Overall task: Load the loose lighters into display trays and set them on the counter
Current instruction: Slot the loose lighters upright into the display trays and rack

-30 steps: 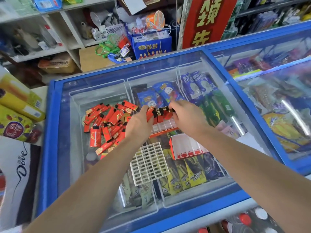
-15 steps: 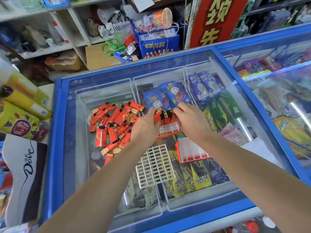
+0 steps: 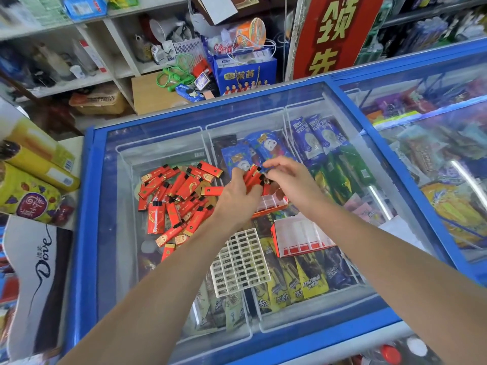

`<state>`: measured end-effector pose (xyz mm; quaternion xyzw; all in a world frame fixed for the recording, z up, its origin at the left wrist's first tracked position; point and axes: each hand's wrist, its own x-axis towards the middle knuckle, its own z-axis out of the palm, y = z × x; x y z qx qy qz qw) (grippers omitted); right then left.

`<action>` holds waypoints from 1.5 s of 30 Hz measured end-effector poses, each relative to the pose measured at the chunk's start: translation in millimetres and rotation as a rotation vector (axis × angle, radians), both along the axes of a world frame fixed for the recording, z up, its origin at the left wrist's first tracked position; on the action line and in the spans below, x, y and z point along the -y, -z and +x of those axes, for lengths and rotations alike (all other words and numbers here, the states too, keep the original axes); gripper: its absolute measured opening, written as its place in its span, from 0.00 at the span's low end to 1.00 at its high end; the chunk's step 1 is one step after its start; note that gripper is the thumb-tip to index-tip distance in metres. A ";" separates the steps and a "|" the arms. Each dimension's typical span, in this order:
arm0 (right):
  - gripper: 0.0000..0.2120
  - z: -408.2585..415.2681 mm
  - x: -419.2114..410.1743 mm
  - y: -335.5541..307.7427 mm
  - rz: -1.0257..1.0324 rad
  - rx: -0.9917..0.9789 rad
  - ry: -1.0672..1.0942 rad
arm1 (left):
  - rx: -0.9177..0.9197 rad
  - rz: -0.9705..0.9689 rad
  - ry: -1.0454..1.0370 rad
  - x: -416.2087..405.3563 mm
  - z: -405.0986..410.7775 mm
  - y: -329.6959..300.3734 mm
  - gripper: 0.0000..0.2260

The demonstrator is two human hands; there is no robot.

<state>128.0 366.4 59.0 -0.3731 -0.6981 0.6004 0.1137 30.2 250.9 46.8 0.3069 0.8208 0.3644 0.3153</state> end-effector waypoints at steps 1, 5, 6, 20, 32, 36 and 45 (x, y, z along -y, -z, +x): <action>0.09 0.6 0.0 -1.6 -0.066 -0.006 -0.024 | 0.052 0.002 -0.014 -1.6 1.6 -3.6 0.09; 0.12 2.5 -1.3 1.7 -0.076 -0.021 0.030 | 0.123 0.004 -0.013 -5.2 7.5 -12.5 0.10; 0.12 2.7 -1.6 2.2 -0.096 -0.035 0.046 | 0.123 0.008 -0.006 -5.4 8.6 -13.8 0.10; 0.06 25.4 -30.9 0.4 0.314 -0.015 0.019 | -0.145 0.037 -0.050 21.6 -21.7 14.8 0.04; 0.08 18.8 -27.1 25.3 0.939 0.227 -0.324 | -0.254 -0.018 0.012 30.8 -25.6 24.6 0.07; 0.08 17.1 -27.7 30.4 1.019 0.302 -0.380 | -0.276 -0.011 0.022 32.1 -26.7 26.5 0.09; 0.11 14.0 -20.6 35.2 1.098 0.381 -0.362 | -0.323 0.030 0.029 34.2 -23.9 26.5 0.10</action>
